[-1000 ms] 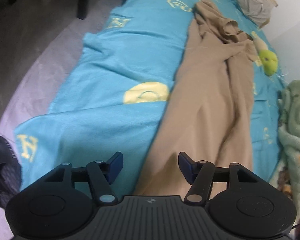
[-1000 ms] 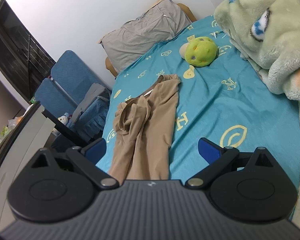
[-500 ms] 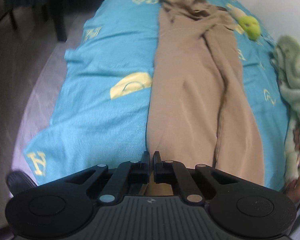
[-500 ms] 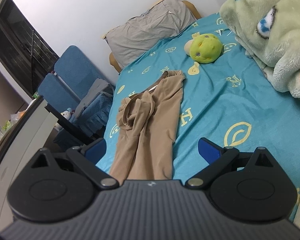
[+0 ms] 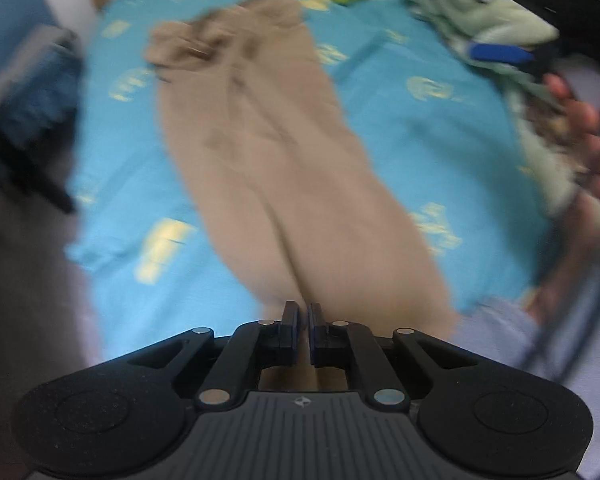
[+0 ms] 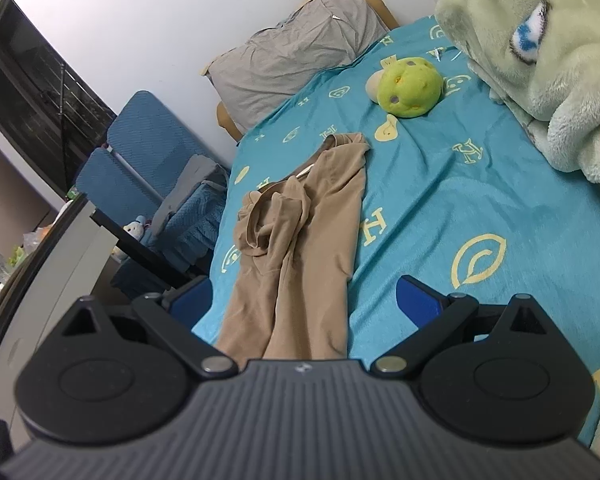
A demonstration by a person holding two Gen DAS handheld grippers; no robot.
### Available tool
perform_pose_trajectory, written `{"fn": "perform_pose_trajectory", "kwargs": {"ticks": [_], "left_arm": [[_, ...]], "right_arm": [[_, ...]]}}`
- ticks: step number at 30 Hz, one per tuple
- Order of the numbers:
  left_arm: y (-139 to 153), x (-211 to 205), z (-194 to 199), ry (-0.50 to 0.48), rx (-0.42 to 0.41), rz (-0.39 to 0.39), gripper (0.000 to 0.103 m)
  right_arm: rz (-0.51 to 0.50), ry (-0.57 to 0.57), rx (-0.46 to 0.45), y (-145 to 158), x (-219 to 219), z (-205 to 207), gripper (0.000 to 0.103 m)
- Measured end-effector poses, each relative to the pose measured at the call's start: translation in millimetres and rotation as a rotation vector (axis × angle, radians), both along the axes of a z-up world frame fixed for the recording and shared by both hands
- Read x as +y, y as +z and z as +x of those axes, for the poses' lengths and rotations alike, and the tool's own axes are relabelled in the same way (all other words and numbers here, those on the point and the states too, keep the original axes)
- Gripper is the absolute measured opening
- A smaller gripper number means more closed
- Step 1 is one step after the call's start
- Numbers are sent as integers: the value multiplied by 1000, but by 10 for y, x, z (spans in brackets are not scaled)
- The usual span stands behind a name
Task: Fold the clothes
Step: 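Grasp the middle of the hem with the left tool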
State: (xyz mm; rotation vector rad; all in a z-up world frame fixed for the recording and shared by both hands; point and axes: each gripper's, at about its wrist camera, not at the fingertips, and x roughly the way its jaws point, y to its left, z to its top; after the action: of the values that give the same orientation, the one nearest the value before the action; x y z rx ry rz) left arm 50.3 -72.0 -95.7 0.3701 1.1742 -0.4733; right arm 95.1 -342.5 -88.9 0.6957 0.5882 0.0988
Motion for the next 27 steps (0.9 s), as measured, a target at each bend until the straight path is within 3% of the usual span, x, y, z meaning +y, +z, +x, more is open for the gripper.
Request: {"fn": "perform_pose_trajectory", "kwargs": {"ticks": [5, 7, 9, 11, 12, 15, 18, 21, 22, 24, 26, 27], "left_arm": [[-163, 59, -46, 3, -3, 54, 21], [-191, 179, -24, 40, -12, 46, 39], [-172, 354, 10, 101, 16, -46, 44], [-221, 534, 77, 225, 57, -139, 52], [-265, 616, 116, 291, 82, -190, 58], [-435, 791, 193, 431, 155, -317, 61], [-568, 760, 233, 414, 202, -329, 61], [-591, 602, 177, 346, 157, -223, 53], [-572, 559, 155, 321, 138, -205, 34], [-518, 508, 115, 275, 112, -171, 11], [-452, 506, 69, 238, 70, -116, 9], [-407, 518, 52, 218, 54, -95, 8]], "right_arm": [[5, 9, 10, -26, 1, -1, 100], [8, 14, 13, -34, 1, -1, 100], [11, 19, 15, -43, 1, 0, 100], [15, 32, 29, -73, 7, 1, 100], [20, 46, 51, -108, 16, 5, 100], [45, 115, 170, -290, 93, -15, 100], [110, 197, 322, -550, 228, -77, 100], [169, 249, 446, -759, 422, -184, 100], [177, 270, 475, -797, 496, -212, 100], [185, 313, 531, -870, 651, -265, 100], [138, 369, 582, -914, 845, -303, 86], [107, 396, 605, -931, 946, -324, 74]]}}
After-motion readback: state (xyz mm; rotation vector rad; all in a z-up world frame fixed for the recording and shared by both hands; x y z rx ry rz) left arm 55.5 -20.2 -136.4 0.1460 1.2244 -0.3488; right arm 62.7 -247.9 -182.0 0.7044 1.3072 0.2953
